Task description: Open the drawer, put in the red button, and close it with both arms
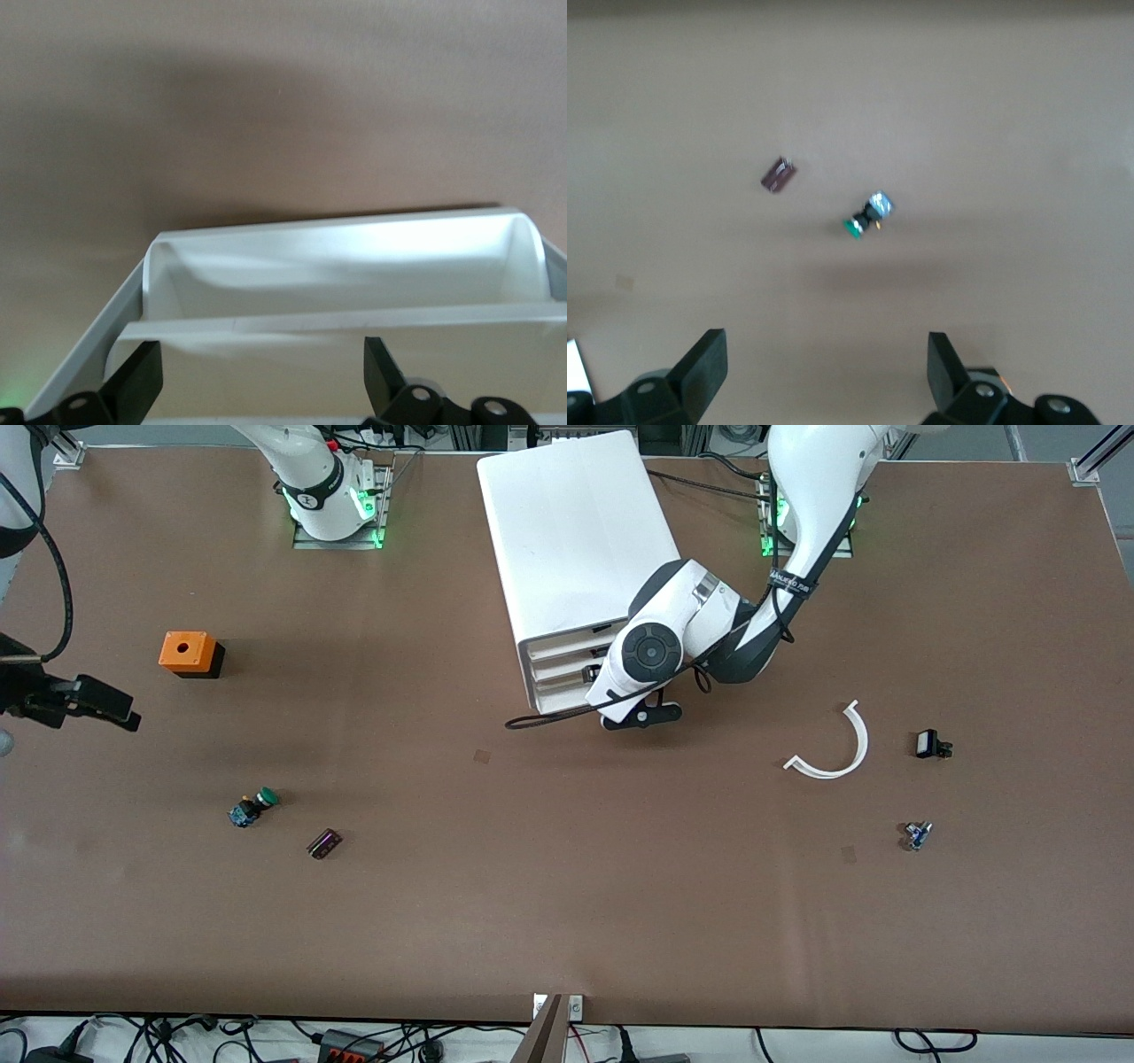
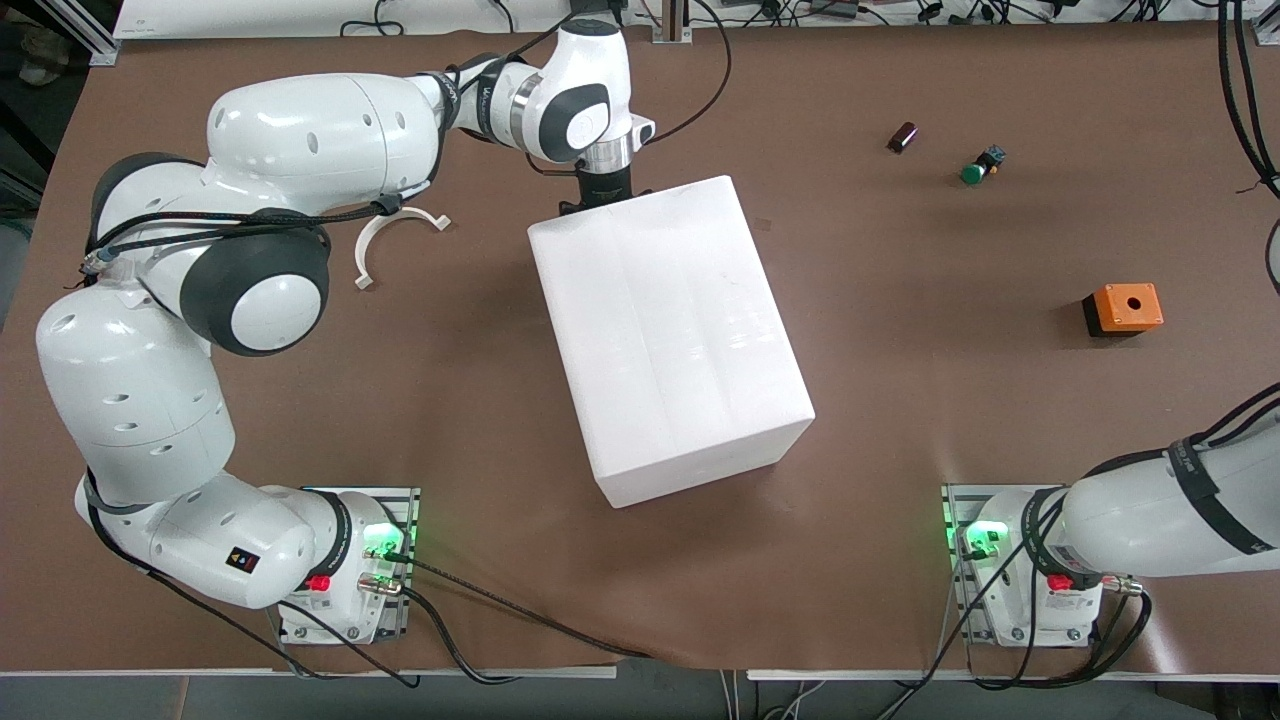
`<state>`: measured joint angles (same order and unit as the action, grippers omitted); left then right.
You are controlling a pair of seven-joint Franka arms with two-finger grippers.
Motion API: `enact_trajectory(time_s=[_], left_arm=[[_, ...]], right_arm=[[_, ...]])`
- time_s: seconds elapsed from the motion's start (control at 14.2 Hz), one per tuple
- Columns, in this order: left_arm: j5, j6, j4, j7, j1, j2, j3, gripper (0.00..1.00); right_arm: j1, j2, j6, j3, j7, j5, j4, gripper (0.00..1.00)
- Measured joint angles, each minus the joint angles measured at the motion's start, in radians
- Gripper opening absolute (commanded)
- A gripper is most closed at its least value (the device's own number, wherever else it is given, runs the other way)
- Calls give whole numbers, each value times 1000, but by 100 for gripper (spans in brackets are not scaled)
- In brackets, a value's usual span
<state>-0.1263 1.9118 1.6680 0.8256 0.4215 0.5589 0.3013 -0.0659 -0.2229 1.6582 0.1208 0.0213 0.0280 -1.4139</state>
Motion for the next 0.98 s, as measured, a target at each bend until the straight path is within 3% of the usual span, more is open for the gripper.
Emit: enact_trajectory(time_s=[0.56, 0.98], left_arm=[[5, 1, -41, 2, -44, -20, -7, 100], [236, -1, -116, -73, -195, -97, -13, 100]], right_arm=[[-2, 183, 90, -12, 1, -33, -280, 100], [-2, 181, 117, -15, 5, -33, -298, 100]])
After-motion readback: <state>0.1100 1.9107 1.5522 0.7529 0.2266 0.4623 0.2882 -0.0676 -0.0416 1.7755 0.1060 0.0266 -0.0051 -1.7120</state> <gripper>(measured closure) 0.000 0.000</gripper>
